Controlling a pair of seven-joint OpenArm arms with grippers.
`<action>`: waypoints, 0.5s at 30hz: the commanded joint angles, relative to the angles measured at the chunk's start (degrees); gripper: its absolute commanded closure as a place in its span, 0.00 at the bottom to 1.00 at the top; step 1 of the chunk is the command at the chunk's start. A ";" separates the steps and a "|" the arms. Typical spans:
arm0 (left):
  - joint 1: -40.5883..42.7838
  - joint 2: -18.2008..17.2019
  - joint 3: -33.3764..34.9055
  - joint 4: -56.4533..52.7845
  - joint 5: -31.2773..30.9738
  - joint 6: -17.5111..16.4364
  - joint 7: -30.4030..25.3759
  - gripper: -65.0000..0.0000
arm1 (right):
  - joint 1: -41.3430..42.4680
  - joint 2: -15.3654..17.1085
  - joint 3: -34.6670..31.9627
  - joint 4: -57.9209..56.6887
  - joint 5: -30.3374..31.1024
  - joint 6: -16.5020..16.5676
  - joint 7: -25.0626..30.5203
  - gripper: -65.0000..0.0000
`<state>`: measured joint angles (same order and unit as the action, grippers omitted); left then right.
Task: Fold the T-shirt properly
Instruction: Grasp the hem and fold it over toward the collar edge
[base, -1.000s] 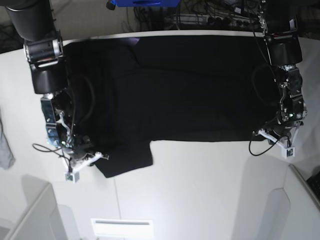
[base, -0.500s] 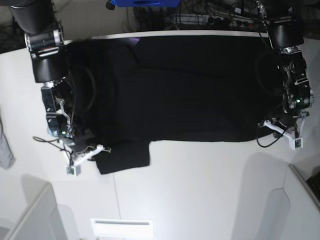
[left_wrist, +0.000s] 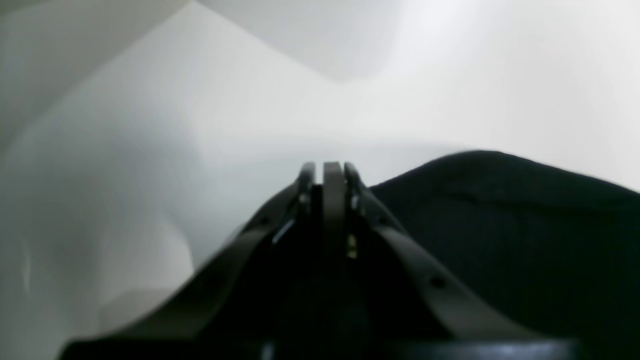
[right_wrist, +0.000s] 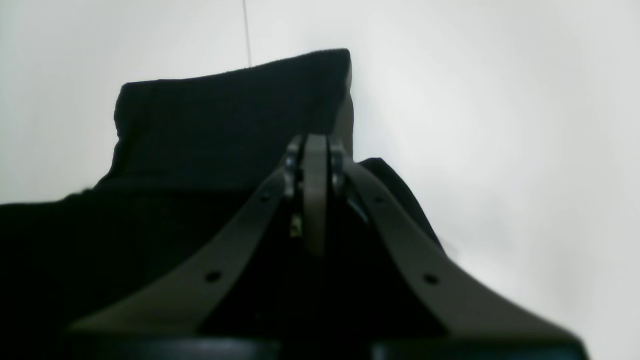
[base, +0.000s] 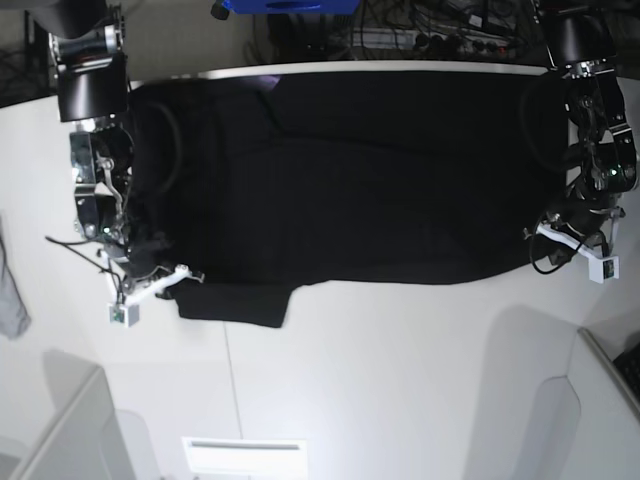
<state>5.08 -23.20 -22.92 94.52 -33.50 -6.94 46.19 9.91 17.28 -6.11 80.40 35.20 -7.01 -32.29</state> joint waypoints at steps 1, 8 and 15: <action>-0.20 -1.02 -1.13 1.88 -0.39 -0.14 -1.05 1.00 | 0.68 0.35 0.88 2.19 0.36 0.46 0.95 1.00; 3.14 -0.14 -5.52 5.92 -4.26 -0.14 2.38 1.00 | -3.89 0.26 4.75 9.49 0.36 0.46 -2.21 1.00; 6.74 -0.23 -5.52 10.14 -8.13 -0.14 2.64 1.00 | -8.55 0.17 8.17 15.73 0.36 0.37 -4.23 1.00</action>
<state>12.10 -22.44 -28.08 103.35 -40.73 -6.66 50.02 0.34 16.82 1.54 94.78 35.48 -6.90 -37.87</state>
